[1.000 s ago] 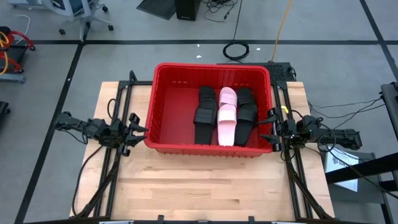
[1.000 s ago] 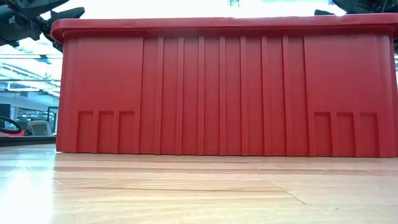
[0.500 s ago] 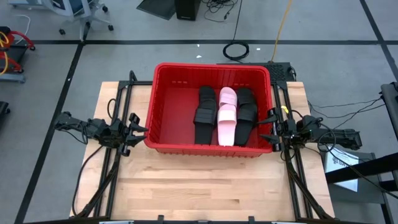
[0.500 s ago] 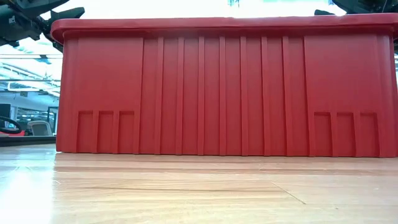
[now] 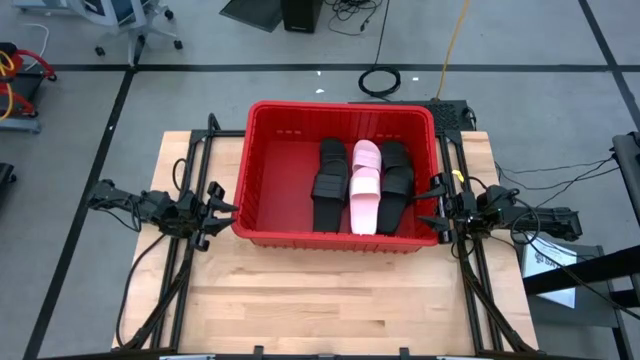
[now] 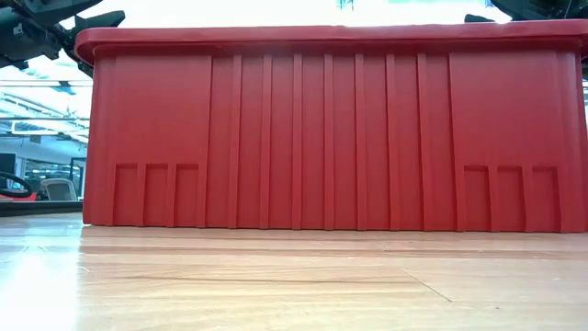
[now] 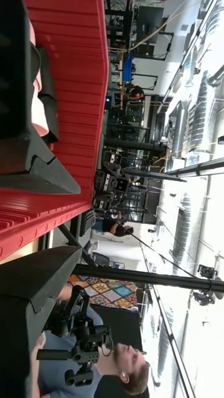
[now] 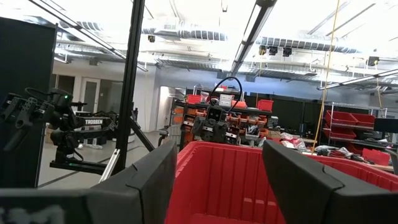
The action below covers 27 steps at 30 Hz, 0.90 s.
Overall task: Pick and place slides into bin
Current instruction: Return to Home Position
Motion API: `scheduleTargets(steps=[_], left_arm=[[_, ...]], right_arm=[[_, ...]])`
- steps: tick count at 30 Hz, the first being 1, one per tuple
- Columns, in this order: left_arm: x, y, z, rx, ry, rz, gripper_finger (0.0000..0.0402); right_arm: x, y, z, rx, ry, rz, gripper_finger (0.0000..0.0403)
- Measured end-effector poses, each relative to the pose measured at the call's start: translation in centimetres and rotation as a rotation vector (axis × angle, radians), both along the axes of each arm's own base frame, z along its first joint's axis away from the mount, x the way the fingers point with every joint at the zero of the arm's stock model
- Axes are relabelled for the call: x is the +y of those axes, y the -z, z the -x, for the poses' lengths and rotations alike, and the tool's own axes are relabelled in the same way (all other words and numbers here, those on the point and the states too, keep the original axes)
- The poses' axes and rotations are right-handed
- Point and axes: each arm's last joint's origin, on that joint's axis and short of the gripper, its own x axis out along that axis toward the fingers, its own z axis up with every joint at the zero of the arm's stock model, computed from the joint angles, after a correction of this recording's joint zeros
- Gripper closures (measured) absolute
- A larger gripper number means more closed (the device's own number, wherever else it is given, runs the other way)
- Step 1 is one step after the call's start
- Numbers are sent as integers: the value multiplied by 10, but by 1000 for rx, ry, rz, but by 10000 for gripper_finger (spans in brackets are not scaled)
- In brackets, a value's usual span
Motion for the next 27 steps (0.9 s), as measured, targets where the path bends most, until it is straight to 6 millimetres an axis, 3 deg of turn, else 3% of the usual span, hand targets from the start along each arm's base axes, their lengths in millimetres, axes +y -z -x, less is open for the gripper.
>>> scheduleTargets(steps=[27], left_arm=[[0, 0, 0, 0, 1, 0, 254]], right_arm=[[0, 0, 0, 0, 0, 0, 173]])
